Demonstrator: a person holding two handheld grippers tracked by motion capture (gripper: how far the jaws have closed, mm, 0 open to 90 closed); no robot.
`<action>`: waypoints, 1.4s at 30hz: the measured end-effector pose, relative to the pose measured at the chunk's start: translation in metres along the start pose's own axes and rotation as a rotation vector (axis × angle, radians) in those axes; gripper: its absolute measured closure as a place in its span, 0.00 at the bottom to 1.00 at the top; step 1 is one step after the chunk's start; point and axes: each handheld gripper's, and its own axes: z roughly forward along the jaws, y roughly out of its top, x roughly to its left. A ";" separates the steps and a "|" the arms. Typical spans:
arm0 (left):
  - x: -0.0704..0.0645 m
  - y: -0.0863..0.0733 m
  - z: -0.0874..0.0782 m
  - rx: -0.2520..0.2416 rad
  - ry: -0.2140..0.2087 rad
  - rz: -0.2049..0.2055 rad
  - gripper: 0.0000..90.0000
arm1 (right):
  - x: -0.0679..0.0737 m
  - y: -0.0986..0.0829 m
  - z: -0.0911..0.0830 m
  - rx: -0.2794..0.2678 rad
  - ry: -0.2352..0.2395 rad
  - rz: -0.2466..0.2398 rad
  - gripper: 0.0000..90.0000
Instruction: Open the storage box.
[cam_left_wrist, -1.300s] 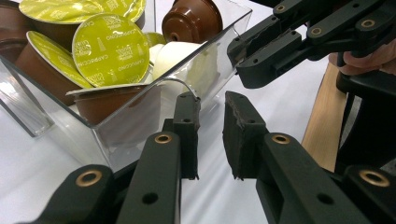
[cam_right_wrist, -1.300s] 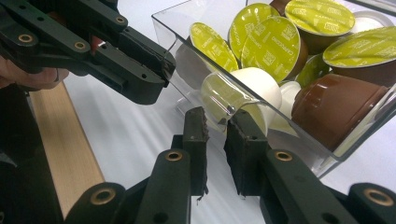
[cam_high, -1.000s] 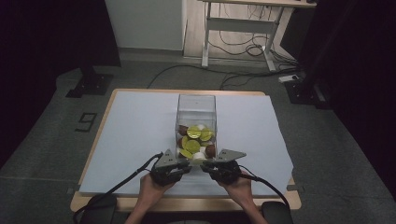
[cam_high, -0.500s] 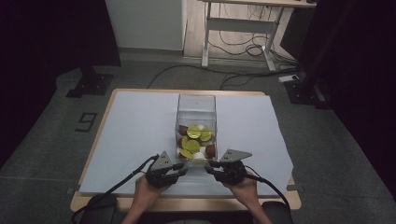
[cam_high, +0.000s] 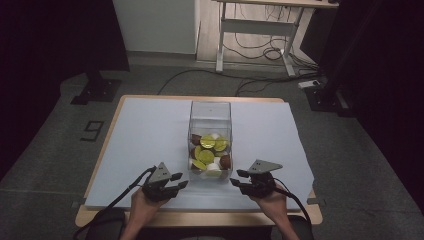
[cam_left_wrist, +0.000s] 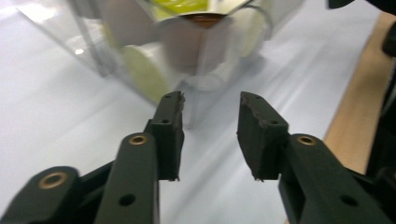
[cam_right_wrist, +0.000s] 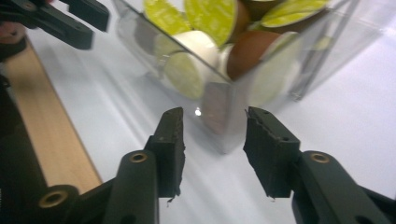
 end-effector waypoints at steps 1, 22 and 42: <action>0.006 -0.002 -0.003 0.001 0.021 -0.009 0.63 | -0.003 -0.001 -0.001 0.000 -0.012 0.000 0.58; 0.062 -0.028 -0.005 0.098 0.137 -0.145 0.08 | -0.064 -0.031 -0.007 0.101 -0.224 0.118 0.17; 0.066 -0.038 0.011 0.225 0.194 -0.115 0.00 | -0.081 -0.065 0.015 0.151 -0.242 0.162 0.00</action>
